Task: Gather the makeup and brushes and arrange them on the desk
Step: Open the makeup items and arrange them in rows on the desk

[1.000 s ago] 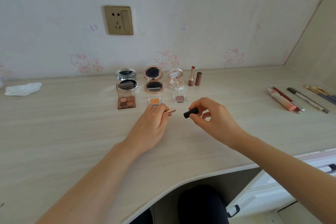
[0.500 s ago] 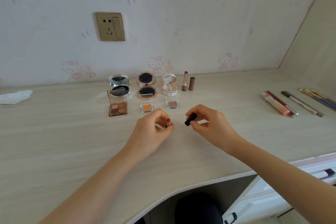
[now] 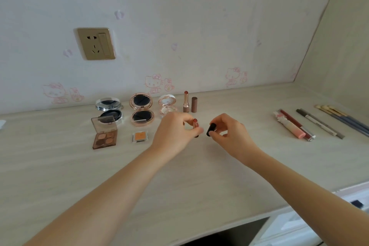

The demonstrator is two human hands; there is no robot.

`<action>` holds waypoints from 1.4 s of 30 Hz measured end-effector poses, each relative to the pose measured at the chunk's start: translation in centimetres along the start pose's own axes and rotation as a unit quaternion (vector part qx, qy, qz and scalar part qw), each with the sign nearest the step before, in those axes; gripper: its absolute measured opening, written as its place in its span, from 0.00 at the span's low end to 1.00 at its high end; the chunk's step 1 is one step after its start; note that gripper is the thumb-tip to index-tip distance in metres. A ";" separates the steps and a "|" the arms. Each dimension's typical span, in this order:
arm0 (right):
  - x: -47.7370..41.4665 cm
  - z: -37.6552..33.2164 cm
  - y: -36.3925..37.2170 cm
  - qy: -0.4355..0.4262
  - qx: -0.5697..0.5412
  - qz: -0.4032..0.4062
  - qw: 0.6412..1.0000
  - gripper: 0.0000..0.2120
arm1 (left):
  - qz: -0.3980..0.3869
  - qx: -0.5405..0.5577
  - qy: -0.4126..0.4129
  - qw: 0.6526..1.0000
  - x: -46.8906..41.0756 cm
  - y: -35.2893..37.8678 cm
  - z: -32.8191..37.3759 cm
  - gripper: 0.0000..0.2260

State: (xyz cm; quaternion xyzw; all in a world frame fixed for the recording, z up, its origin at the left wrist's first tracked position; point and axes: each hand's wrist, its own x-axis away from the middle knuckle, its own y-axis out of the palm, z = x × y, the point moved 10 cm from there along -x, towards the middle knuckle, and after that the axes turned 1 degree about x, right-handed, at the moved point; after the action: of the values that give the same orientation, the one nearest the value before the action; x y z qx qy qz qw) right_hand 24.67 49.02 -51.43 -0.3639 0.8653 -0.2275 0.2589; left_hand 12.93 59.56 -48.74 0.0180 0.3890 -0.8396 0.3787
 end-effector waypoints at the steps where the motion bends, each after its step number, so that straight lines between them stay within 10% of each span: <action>1: -0.5 0.2 -0.1 0.001 0.003 0.003 1.000 0.06 | 0.011 -0.017 -0.003 1.000 -0.9 0.0 0.0 0.06; 14: -7.0 2.5 1.7 -0.004 0.061 -0.001 0.998 0.05 | 0.008 -0.206 -0.053 0.977 -7.8 2.4 -2.4 0.10; 42: -9.8 3.6 4.5 0.009 0.130 0.011 0.991 0.08 | -0.006 -0.212 -0.059 0.975 -10.1 4.1 -6.1 0.05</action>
State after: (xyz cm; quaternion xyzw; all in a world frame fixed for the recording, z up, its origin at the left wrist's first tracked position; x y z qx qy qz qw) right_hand 30.43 58.43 -54.02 -0.3157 0.8346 -0.3386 0.2985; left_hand 21.16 68.21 -52.32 -0.1151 0.5352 -0.7397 0.3914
